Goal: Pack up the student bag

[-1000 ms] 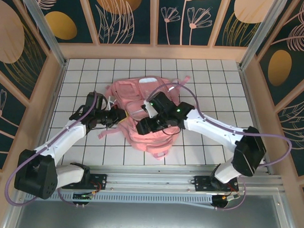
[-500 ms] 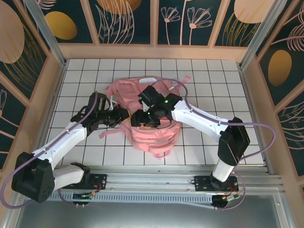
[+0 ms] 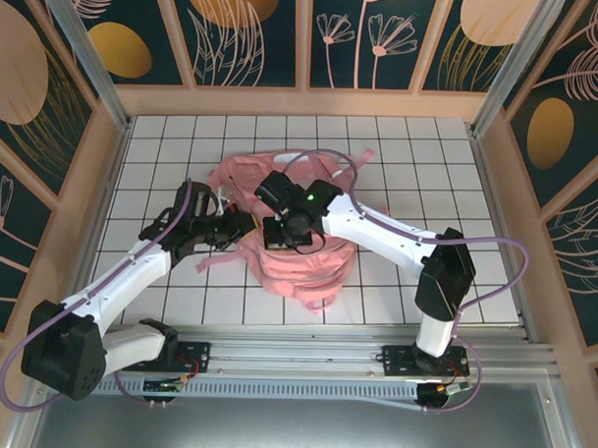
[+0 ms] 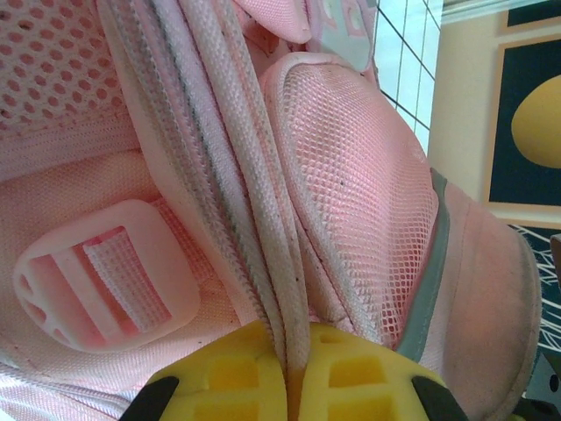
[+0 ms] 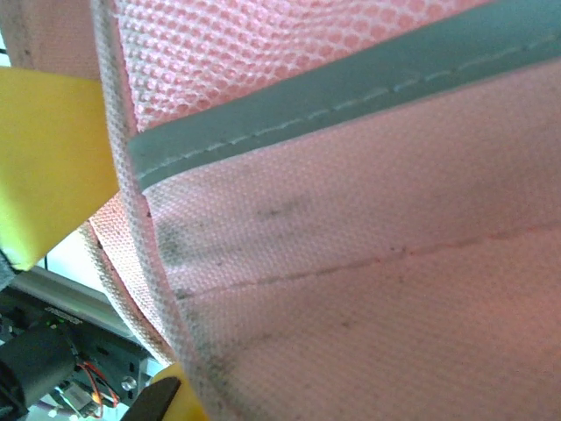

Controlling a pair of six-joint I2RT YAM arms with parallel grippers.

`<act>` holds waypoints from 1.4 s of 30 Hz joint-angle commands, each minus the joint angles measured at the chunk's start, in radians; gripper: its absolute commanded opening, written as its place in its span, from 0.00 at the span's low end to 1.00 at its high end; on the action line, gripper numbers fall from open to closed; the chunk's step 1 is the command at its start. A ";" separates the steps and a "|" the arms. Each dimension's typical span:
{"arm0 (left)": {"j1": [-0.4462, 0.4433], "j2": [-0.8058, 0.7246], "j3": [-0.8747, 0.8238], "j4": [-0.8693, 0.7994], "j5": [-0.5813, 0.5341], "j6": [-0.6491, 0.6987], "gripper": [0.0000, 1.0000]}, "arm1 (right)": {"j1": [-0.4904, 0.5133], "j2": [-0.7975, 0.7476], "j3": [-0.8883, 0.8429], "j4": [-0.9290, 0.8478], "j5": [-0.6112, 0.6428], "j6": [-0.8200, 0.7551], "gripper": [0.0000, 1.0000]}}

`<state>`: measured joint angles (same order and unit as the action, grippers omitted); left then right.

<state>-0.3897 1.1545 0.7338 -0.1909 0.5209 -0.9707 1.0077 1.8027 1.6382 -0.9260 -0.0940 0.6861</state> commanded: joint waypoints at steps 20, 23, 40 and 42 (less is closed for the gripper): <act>0.093 -0.060 0.109 -0.161 -0.081 0.174 0.00 | -0.152 -0.347 -0.344 -0.107 -0.048 -0.255 0.00; 0.138 -0.069 0.097 -0.202 -0.087 0.210 0.00 | -0.217 -0.367 -0.384 -0.121 0.043 -0.346 0.00; 0.271 -0.056 0.033 -0.333 -0.230 0.368 0.00 | -0.518 -0.195 -0.414 0.340 0.332 -0.875 0.00; 0.280 -0.050 0.050 -0.359 -0.262 0.394 0.00 | -0.575 -0.198 -0.417 0.356 0.342 -0.923 0.00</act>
<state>-0.1814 1.1107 0.7677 -0.4541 0.4866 -0.6621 0.5888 1.6096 1.2068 -0.5751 -0.1020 -0.1284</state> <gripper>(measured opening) 0.058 0.062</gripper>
